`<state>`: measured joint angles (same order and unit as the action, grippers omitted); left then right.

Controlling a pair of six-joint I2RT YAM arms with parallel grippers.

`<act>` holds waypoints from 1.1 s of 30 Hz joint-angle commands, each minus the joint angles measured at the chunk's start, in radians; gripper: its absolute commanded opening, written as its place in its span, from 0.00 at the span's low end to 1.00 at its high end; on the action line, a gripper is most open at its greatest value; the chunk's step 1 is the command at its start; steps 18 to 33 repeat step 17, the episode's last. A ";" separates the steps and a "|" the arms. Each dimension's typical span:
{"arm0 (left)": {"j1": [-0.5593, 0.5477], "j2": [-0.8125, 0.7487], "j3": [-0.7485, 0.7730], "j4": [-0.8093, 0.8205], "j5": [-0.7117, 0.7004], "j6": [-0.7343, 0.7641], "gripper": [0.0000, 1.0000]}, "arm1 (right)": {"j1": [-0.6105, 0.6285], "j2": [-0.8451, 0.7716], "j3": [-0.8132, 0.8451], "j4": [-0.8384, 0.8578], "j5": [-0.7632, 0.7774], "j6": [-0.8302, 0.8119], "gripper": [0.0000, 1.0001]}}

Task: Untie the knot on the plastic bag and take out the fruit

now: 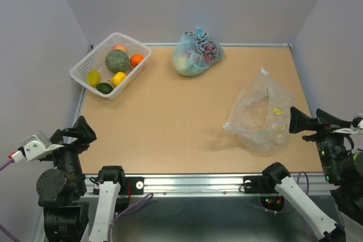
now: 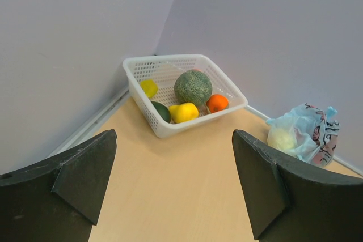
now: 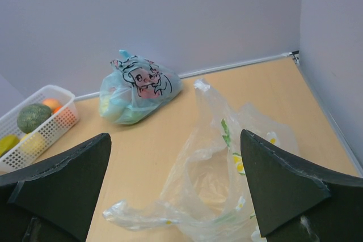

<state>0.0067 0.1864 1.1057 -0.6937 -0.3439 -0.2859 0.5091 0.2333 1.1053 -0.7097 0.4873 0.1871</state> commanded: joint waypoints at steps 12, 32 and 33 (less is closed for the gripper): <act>-0.002 0.041 -0.026 0.102 0.065 0.001 0.94 | -0.007 0.023 -0.019 0.021 -0.027 -0.008 1.00; -0.001 0.044 -0.047 0.122 0.072 -0.006 0.94 | -0.007 0.043 -0.018 0.027 -0.032 -0.002 1.00; -0.001 0.044 -0.047 0.122 0.072 -0.006 0.94 | -0.007 0.043 -0.018 0.027 -0.032 -0.002 1.00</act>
